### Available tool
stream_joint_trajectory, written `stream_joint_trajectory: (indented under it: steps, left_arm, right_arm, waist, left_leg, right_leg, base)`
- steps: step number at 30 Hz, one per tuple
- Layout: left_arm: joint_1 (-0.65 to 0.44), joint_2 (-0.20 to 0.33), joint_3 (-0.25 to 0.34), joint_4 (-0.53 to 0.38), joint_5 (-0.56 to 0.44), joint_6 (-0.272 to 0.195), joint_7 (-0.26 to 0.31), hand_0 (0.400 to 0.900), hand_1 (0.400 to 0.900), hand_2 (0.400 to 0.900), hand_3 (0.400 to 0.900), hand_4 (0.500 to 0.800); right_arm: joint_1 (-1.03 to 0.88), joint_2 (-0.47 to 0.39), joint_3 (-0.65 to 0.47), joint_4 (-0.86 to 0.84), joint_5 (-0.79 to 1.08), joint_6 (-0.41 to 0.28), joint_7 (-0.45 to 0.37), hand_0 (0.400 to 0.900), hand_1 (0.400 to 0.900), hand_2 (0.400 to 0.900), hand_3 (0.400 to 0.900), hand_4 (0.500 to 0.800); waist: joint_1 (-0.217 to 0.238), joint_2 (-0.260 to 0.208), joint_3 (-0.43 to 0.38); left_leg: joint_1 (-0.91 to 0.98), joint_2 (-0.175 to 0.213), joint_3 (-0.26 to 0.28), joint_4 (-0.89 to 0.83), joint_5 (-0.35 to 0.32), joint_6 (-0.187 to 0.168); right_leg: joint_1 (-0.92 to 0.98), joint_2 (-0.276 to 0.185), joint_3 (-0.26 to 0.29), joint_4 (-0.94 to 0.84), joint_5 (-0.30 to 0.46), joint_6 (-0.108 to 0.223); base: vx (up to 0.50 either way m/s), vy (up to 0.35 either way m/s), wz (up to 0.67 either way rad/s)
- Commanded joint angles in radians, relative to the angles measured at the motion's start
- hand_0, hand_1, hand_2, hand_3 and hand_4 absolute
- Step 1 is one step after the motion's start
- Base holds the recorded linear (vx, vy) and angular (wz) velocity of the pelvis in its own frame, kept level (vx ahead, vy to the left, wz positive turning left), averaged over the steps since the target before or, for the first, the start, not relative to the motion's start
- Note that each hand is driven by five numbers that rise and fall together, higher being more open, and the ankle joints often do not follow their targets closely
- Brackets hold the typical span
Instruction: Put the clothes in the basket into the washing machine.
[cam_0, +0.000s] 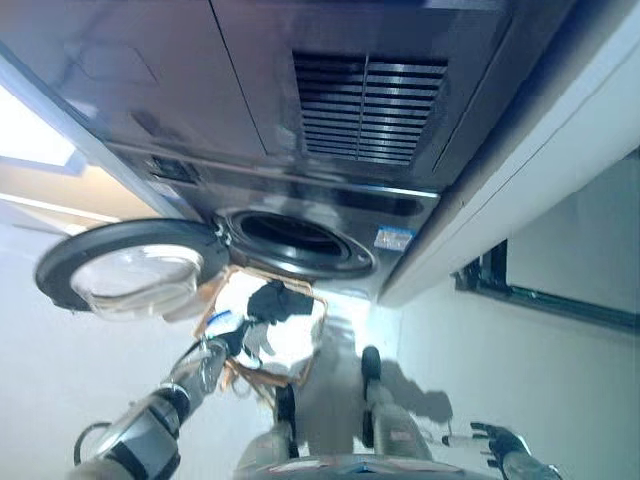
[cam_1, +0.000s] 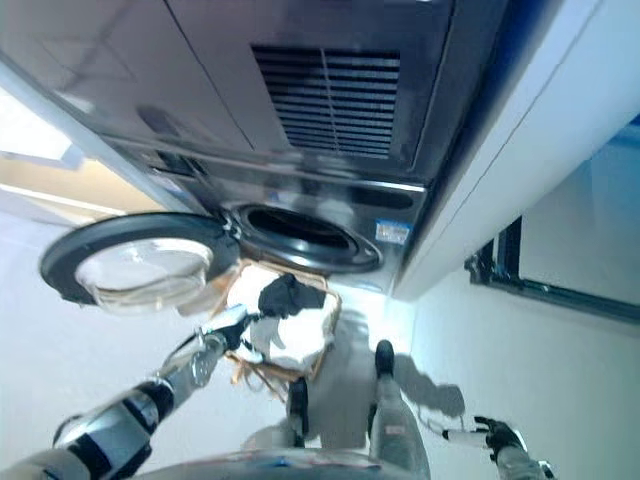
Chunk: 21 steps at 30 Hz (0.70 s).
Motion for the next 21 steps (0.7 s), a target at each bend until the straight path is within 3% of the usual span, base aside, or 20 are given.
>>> stream_joint_trajectory:
  steps: [1, 7, 21]
  left_arm:
    - [-0.199, 0.088, 0.034, -0.023, 0.045, -0.005, 0.088, 0.9, 0.9, 0.9, 0.9, 0.8]
    - [-0.36, 0.15, -0.068, -0.045, 0.14, 0.023, 0.115, 0.9, 0.9, 0.9, 0.9, 0.8]
    - [-0.654, 0.21, -0.295, -0.021, 0.289, 0.042, 0.099, 0.9, 0.9, 0.9, 0.9, 0.8]
  right_arm:
    - [0.01, -0.052, -0.024, -0.004, 0.069, -0.012, -0.039, 0.9, 0.9, 0.9, 0.9, 0.8]
    - [0.039, -0.044, -0.035, -0.037, 0.117, -0.027, -0.048, 0.9, 0.9, 0.9, 0.9, 0.8]
    - [0.032, -0.023, -0.012, -0.116, 0.218, -0.047, -0.048, 0.9, 0.9, 0.9, 0.9, 0.8]
  waist:
    - [-0.034, -0.006, 0.098]
    - [-0.059, 0.0, 0.118]
    - [-0.098, 0.003, 0.151]
  left_leg:
    - [-0.154, -0.03, -0.001, 0.072, 0.016, 0.061]
    - [-0.329, -0.053, -0.012, 0.189, -0.01, 0.067]
    - [-0.568, -0.07, 0.005, 0.299, -0.049, 0.077]
  right_leg:
    - [-0.043, 0.008, 0.018, 0.139, -0.091, 0.039]
    - [-0.181, -0.013, 0.012, 0.213, -0.103, 0.03]
    - [-0.404, -0.02, 0.026, 0.267, -0.092, 0.029]
  base:
    - [-0.15, 0.06, 0.07]
    - [-0.05, 0.017, 0.1]
    - [0.0, 0.036, -0.03]
